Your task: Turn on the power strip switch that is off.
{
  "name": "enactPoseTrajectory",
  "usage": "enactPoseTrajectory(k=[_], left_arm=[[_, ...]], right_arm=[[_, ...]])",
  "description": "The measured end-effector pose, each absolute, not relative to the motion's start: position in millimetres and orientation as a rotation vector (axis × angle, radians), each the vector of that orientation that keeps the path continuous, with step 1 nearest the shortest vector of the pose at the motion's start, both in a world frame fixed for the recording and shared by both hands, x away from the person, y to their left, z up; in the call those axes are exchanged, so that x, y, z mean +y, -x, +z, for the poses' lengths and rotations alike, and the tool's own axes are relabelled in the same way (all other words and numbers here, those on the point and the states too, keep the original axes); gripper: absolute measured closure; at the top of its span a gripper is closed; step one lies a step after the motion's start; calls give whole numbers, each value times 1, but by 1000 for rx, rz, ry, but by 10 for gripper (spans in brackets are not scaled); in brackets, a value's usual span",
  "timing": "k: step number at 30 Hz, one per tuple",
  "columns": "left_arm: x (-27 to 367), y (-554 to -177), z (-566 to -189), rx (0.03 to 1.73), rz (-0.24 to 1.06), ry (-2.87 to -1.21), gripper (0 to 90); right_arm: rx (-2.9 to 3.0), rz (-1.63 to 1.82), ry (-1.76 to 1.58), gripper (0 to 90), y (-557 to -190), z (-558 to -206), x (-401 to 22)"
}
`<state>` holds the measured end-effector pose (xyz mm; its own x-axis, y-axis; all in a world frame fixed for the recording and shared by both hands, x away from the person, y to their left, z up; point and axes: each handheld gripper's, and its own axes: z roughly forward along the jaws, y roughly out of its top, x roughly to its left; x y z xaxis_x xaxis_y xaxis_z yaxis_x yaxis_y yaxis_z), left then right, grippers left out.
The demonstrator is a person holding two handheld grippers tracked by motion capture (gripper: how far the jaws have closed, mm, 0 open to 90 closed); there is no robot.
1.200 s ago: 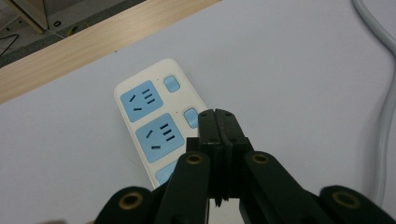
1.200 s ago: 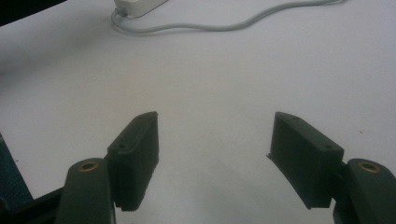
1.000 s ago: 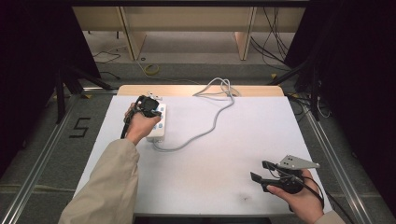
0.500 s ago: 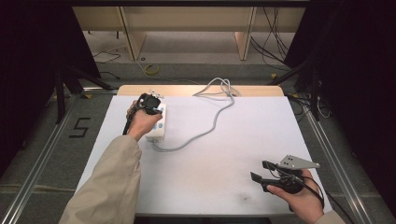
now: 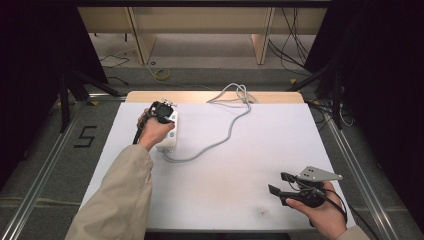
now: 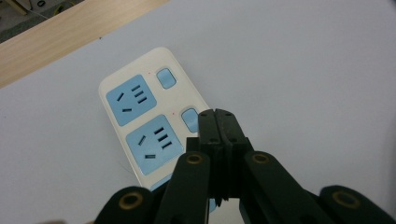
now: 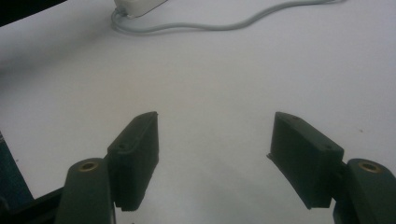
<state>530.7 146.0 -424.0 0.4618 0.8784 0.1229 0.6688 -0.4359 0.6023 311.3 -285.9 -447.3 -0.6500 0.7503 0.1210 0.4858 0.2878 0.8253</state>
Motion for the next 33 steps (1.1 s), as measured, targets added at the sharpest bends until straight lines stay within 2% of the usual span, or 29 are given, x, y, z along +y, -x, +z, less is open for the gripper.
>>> enactPoseTrajectory(k=[33], left_arm=[[142, -534, -439, 1334, 489, -2360, 899]], right_arm=[[2275, 1296, -1125, 329, -311, -448, -285]])
